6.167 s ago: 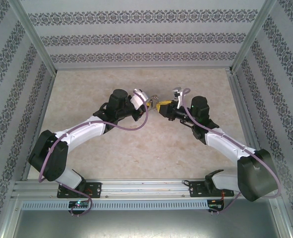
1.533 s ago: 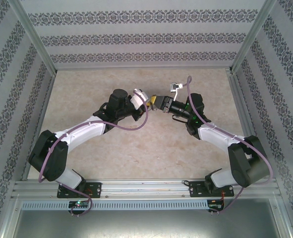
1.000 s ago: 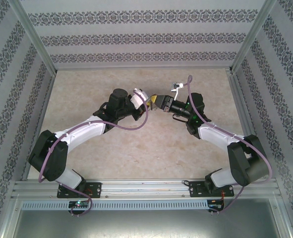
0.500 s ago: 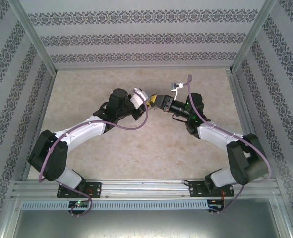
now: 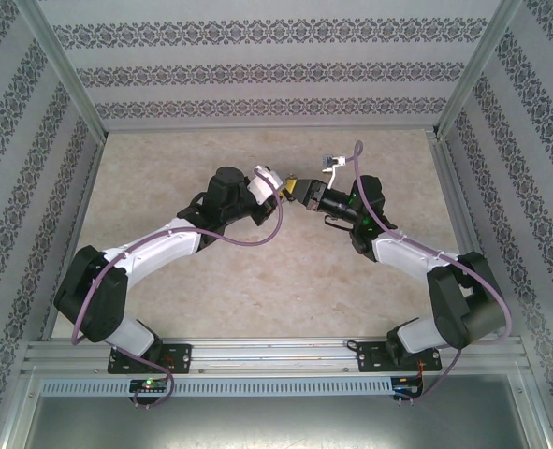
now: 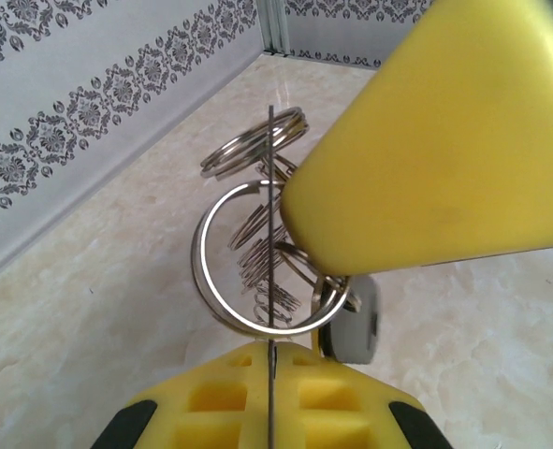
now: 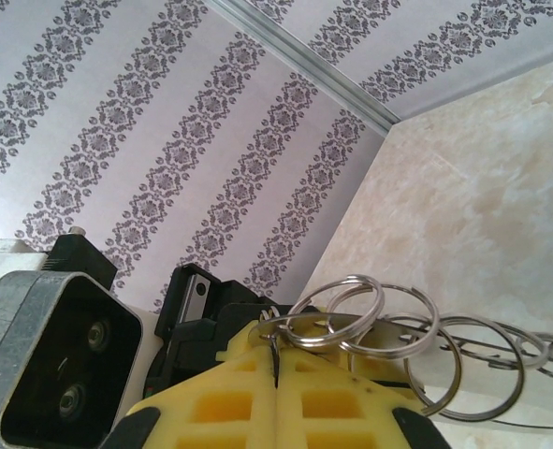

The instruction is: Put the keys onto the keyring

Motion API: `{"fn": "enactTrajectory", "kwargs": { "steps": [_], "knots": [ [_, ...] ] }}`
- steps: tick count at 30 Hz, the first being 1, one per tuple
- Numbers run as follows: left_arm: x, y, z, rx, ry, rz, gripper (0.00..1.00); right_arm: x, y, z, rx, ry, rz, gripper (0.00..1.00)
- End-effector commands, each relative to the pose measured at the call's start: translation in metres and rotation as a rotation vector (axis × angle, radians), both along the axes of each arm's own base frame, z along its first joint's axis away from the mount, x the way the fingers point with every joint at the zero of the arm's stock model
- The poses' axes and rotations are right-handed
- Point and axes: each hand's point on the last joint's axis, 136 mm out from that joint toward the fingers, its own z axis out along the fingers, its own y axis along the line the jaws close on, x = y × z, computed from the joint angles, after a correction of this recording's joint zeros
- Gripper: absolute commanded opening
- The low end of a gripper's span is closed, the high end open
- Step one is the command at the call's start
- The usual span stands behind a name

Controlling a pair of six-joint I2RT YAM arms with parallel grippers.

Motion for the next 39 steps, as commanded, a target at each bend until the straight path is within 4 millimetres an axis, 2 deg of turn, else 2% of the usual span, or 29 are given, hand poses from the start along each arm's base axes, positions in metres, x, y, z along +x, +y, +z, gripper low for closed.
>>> {"fn": "enactTrajectory", "kwargs": {
  "steps": [1, 11, 13, 15, 20, 26, 32, 39],
  "knots": [
    [-0.003, -0.012, 0.026, -0.023, -0.066, -0.036, 0.0, -0.002, 0.001, 0.015, 0.019, -0.045, -0.003, 0.0],
    [-0.001, -0.01, 0.023, -0.037, -0.07, -0.008, 0.02, -0.007, -0.014, 0.038, 0.079, -0.08, 0.002, 0.0],
    [-0.002, -0.01, 0.023, -0.039, -0.065, -0.011, 0.1, -0.007, -0.015, 0.04, 0.08, -0.086, 0.004, 0.0],
    [-0.005, -0.01, 0.022, -0.042, -0.062, -0.017, 0.26, -0.006, -0.017, 0.041, 0.079, -0.09, 0.002, 0.0],
    [-0.011, -0.006, 0.024, -0.054, -0.058, -0.018, 0.53, 0.003, -0.023, 0.04, 0.076, -0.083, -0.003, 0.0],
    [-0.016, 0.004, 0.035, -0.079, -0.059, 0.017, 0.69, 0.014, -0.029, 0.038, 0.077, -0.072, 0.0, 0.0],
    [-0.005, 0.013, 0.056, -0.146, -0.02, 0.076, 0.73, 0.023, -0.033, 0.032, 0.075, -0.043, 0.024, 0.0],
    [0.008, 0.013, 0.087, -0.305, 0.117, 0.039, 0.74, 0.031, -0.033, 0.025, 0.074, -0.005, 0.06, 0.0]
  ]
}}
